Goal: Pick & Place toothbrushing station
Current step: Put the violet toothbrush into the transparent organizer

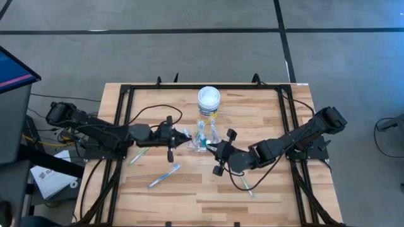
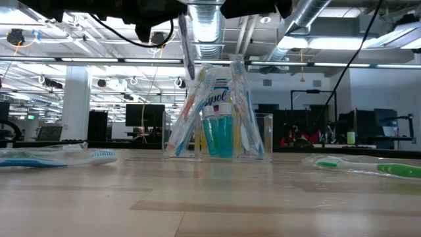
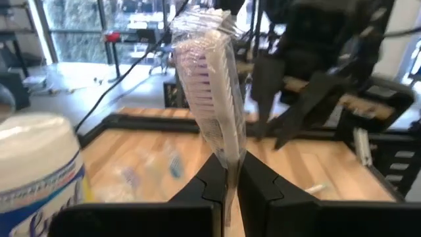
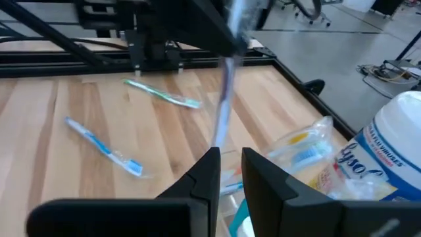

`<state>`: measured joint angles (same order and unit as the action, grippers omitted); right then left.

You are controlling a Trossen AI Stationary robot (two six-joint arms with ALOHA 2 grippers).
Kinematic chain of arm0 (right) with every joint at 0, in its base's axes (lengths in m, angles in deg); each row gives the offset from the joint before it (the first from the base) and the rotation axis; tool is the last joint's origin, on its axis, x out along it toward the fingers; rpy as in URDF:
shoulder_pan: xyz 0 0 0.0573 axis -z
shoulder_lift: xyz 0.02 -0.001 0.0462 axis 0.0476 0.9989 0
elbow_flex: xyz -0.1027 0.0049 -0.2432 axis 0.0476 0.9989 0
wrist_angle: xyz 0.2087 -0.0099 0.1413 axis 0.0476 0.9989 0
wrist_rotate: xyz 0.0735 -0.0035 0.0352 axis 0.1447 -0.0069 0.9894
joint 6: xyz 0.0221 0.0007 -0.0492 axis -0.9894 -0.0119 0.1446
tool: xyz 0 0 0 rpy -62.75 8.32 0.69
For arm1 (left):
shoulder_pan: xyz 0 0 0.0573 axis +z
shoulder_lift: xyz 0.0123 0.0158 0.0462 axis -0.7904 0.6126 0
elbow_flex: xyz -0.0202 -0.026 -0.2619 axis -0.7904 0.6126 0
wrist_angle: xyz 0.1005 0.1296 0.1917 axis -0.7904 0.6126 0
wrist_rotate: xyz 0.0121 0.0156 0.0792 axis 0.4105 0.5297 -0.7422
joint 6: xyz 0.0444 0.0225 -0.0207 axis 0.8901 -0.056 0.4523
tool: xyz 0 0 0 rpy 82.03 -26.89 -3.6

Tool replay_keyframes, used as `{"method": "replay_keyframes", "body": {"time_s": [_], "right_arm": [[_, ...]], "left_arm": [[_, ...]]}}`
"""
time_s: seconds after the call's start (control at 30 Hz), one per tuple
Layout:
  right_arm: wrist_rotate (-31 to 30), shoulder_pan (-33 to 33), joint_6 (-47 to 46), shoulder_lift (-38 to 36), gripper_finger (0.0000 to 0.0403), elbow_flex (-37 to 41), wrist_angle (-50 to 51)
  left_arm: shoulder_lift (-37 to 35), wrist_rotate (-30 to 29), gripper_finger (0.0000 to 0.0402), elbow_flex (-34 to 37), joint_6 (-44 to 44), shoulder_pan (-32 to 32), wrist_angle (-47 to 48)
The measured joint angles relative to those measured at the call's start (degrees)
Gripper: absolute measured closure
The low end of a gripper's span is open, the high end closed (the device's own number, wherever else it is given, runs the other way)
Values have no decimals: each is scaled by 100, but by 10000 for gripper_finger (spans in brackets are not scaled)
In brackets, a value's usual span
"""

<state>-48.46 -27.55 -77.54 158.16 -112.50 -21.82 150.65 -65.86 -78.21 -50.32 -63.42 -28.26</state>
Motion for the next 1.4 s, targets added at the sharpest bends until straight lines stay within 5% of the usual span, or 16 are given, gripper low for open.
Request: {"method": "replay_keyframes", "body": {"time_s": [0.87, 1.4], "right_arm": [[3, -135, -240, 0, 349, 0, 222], [5, -130, -227, 0, 349, 0, 284]], "left_arm": [[253, -95, 395, 1, -221, 347, 787], [1172, -12, 391, -4, -888, 616, 754]]}}
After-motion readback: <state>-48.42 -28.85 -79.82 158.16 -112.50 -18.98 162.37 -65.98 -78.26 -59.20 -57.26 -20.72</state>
